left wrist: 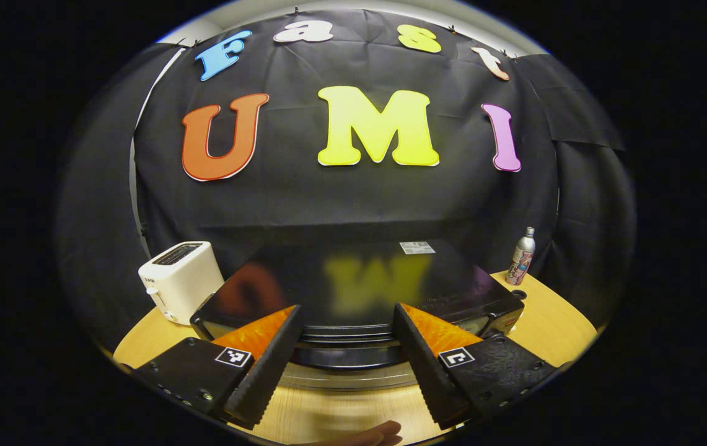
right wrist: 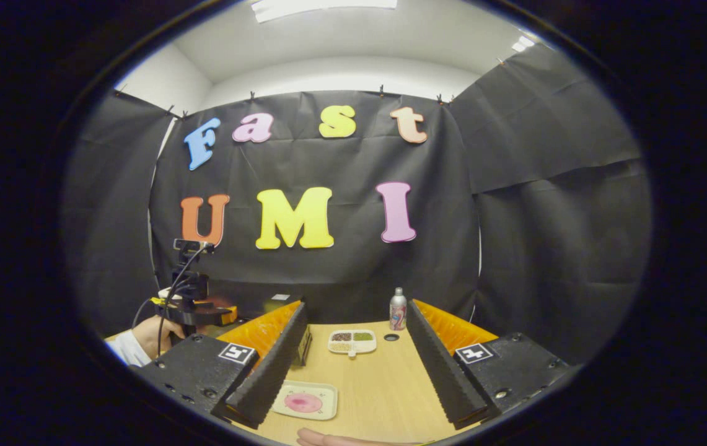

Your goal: Open the electric oven with the left hand, put the food in, and close the electric oven.

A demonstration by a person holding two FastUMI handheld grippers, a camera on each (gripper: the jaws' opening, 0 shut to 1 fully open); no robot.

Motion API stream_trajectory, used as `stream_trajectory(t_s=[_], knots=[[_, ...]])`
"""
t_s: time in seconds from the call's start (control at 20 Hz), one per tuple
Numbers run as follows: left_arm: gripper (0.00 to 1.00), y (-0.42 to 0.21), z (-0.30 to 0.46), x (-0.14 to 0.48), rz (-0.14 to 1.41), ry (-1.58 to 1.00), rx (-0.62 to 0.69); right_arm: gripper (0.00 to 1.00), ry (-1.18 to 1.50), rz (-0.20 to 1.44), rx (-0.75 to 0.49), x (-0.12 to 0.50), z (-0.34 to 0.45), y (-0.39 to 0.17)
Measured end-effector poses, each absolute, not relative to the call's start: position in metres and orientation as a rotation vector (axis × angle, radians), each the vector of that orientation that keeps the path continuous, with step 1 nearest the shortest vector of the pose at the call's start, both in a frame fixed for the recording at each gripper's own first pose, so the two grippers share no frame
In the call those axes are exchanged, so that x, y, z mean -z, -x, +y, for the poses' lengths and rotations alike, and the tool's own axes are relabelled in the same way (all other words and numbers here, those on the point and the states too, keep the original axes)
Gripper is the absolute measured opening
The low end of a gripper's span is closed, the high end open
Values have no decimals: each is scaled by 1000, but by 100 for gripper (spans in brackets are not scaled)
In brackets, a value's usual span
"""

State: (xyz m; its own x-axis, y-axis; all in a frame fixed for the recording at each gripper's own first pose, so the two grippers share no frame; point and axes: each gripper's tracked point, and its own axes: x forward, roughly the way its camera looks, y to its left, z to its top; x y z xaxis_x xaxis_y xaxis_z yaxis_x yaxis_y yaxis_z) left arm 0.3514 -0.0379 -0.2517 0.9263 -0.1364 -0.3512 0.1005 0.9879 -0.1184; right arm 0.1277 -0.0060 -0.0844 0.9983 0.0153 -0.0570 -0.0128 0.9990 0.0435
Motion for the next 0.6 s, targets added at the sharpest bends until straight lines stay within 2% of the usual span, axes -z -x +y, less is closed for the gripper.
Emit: stream_trajectory(t_s=[0.6], knots=[[94,-294,-35,257,392,105,123,100,-31,37,-3,78,-10,-68]])
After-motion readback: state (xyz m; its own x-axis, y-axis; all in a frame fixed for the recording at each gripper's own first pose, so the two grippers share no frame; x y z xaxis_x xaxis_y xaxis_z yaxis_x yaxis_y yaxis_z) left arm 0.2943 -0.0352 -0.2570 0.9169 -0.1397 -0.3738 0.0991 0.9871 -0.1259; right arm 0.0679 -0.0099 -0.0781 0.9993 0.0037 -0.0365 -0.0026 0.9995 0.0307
